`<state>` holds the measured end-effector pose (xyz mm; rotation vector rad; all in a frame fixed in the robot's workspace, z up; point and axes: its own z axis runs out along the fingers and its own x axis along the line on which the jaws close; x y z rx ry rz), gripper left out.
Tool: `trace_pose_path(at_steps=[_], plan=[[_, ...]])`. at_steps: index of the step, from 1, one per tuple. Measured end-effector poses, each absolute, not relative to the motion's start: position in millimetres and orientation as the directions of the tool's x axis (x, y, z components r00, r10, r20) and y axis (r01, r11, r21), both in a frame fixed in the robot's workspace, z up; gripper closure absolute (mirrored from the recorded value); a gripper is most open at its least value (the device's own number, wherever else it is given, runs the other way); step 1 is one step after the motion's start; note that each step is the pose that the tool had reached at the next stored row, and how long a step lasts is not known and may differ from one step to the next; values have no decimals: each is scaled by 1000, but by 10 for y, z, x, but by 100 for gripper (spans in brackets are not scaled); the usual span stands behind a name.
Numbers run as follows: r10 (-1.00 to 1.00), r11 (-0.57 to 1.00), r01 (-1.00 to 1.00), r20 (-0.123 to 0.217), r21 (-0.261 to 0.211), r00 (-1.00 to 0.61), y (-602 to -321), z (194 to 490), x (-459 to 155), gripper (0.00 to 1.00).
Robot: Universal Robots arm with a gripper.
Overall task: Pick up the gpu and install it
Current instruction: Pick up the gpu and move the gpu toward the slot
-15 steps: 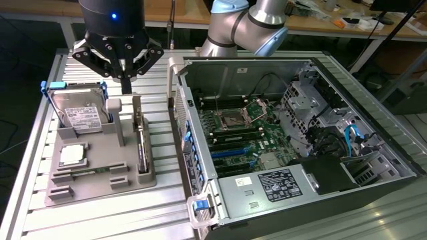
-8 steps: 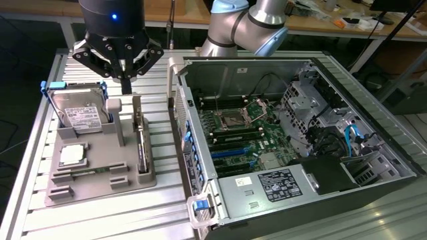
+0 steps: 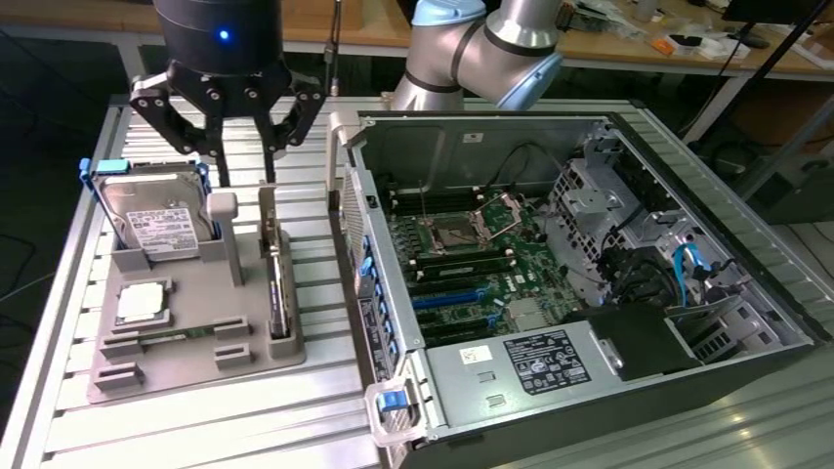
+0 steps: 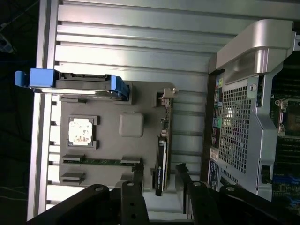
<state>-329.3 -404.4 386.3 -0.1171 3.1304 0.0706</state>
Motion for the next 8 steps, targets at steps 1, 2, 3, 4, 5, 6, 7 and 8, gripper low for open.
trace_pose_path(at_steps=[1, 2, 3, 4, 5, 6, 7, 8], plan=[[-74, 996, -75, -10, 44, -997, -4044, 3846, -3293, 58], [-74, 996, -75, -10, 44, -997, -4044, 3831, -3293, 52], [-74, 996, -75, -10, 44, -997, -4044, 3814, -3293, 52], [-74, 996, -75, -9, 44, -997, -4046, 3794, -3294, 46], [-74, 996, -75, -9, 44, -997, -4049, 3777, -3293, 46], [-74, 996, -75, -9, 44, -997, -4052, 3759, -3293, 46], [-74, 996, -75, -10, 44, -997, -4056, 3736, -3293, 46], [-74, 996, -75, -10, 44, -997, -4058, 3719, -3293, 46]])
